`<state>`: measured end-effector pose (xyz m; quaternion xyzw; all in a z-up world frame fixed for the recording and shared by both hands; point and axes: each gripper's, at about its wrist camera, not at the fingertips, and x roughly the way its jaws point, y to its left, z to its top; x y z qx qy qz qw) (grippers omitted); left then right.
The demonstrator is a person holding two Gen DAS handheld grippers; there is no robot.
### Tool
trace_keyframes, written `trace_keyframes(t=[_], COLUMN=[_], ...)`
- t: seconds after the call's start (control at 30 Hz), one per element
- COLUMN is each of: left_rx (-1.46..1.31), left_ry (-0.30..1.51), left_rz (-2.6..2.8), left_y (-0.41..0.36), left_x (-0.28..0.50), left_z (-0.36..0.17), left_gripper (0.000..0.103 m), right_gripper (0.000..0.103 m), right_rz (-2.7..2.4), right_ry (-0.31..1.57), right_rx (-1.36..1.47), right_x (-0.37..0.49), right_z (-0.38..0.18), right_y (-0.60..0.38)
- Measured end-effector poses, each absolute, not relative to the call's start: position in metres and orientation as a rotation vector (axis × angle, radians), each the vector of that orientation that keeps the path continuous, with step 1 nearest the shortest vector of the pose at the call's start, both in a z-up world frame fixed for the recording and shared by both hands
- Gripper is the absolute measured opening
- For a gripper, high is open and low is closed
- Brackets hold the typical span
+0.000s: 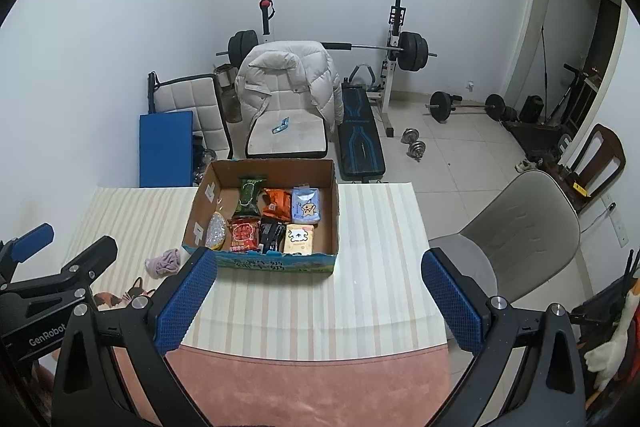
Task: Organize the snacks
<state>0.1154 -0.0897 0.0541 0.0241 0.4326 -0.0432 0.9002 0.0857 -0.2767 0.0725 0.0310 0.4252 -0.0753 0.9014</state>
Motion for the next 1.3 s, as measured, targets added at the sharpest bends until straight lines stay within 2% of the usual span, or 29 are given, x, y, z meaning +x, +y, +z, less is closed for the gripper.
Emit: trace_keyframes(t=[1.3], left_rx=[0.029], left_ry=[0.858], left_rz=[-0.074], left_y=[-0.083], left_x=[0.115], left_z=[0.068], left_gripper=[0.102], right_gripper=[0.103], right_rz=[-0.152], right_ry=[0.885], right_rx=[0.075], right_x=[0.086], right_z=[0.071], right_y=[-0.283])
